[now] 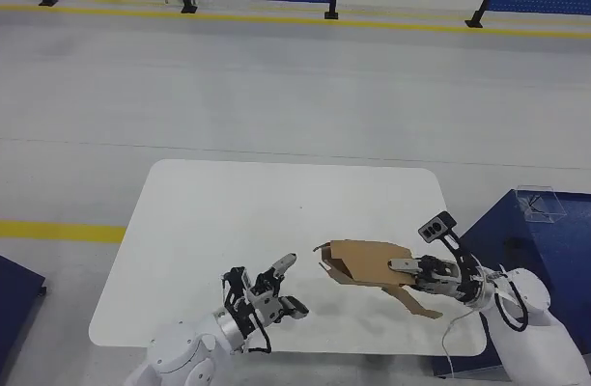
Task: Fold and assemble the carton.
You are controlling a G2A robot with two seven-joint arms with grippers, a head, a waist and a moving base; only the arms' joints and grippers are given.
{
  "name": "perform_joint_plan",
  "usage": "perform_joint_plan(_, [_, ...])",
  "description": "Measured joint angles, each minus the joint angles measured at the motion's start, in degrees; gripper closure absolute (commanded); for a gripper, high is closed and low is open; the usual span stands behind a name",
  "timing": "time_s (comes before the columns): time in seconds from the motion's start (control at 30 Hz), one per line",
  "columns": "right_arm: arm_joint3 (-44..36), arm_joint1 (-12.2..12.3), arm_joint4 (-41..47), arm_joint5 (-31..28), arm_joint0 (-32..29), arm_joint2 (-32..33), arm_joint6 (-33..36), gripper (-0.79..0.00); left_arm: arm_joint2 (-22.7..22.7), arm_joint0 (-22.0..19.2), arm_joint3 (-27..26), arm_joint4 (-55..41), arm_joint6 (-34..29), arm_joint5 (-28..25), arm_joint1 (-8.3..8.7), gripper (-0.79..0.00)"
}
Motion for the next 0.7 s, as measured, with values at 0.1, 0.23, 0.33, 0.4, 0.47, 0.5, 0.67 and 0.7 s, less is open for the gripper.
perform_joint_plan(0.1, [-0.15, -0.18, -1.37, -6.71, -0.22, 0.48, -0.50, 0.000, -3.05, 4.06, -5.27, 6.58, 3.24, -8.98, 0.38, -0.785])
perform_joint_plan(0.23, [-0.30, -0.44, -1.24, -11.94, -0.65, 0.29, 0.33, 0.000, -3.61, 9.53, -11.83, 14.85, 1.67, -22.86, 0.63, -0.785])
perform_joint_plan(0.33, [-0.21, -0.61, -0.19, -13.18, -0.71, -0.23, 1.50, 0.000, -1.77, 12.09, -14.17, 22.38, -0.07, -28.98, 0.75, -0.785])
perform_joint_plan(0.4, [-0.13, -0.68, -0.22, -13.32, -0.80, -0.65, 2.24, 0.000, 0.10, 12.46, -14.74, 26.71, -0.63, -30.67, 0.69, -0.785])
perform_joint_plan(0.47, [-0.20, -0.75, -0.60, -13.73, -0.87, -1.15, 3.01, 0.000, 2.60, 11.98, -14.98, 30.77, -0.81, -31.20, 0.50, -0.785])
perform_joint_plan(0.5, [-0.24, -0.80, -0.39, -13.94, -0.93, -1.42, 3.43, 0.000, 3.64, 11.54, -14.97, 32.12, -0.82, -31.43, 0.39, -0.785])
perform_joint_plan(0.67, [-0.60, -1.02, 1.54, -15.38, -1.27, -1.94, 6.01, 0.000, 7.95, 8.28, -13.60, 37.21, 0.43, -29.82, -0.29, -0.785])
perform_joint_plan(0.7, [-0.77, -1.03, 1.80, -15.35, -1.38, -1.85, 6.19, 0.000, 8.44, 7.72, -13.36, 37.89, 0.84, -29.22, -0.41, -0.785])
